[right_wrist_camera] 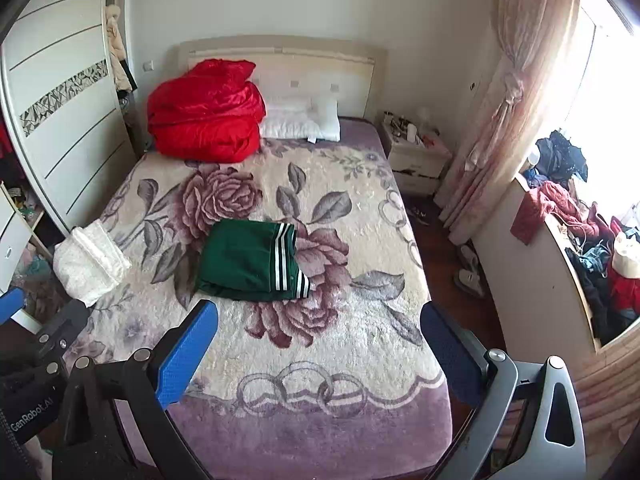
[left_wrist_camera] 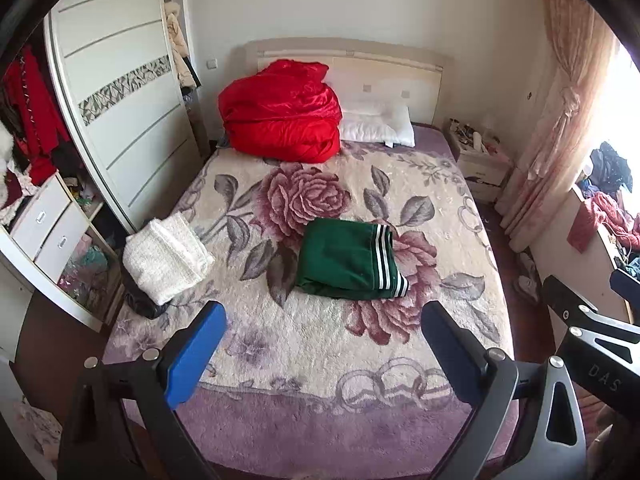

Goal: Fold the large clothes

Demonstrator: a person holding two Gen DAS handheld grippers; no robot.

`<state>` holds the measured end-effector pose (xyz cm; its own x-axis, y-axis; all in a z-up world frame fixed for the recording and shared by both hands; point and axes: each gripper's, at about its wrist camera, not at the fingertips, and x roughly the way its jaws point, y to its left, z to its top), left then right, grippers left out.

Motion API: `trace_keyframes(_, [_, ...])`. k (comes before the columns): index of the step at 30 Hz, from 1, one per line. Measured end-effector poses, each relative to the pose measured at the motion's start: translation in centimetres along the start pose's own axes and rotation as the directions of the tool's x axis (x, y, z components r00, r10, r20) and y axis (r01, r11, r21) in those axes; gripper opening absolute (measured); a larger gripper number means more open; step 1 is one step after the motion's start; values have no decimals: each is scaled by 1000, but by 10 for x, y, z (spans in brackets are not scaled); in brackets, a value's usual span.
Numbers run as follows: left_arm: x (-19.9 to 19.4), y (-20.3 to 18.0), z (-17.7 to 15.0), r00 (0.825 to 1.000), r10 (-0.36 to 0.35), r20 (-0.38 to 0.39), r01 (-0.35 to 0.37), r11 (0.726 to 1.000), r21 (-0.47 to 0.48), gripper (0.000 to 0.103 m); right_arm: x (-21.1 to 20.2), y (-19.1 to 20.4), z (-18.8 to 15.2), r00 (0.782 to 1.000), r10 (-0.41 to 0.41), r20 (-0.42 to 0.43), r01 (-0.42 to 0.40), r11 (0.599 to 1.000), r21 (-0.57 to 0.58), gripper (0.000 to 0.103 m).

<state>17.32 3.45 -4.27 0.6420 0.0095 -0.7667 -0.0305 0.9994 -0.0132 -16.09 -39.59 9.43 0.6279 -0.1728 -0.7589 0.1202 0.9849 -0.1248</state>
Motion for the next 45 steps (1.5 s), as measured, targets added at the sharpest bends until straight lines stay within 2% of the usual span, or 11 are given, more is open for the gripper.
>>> trace_keyframes(12, [-37,0,-4,997,13,80,-13,1000,0,102,-44,-19,-7,999,19,43,-19,1000,8,103])
trace_keyframes(27, [-49,-3,-9,995,25,96,-24,1000,-11,102,-59,-34,-5,997,39,66,-39,999,-2,103])
trace_keyframes(45, [-60,2,-9,993,39,107,-37,999,-16,102,-68,-30,-7,997,46,68,-46,999,0,103])
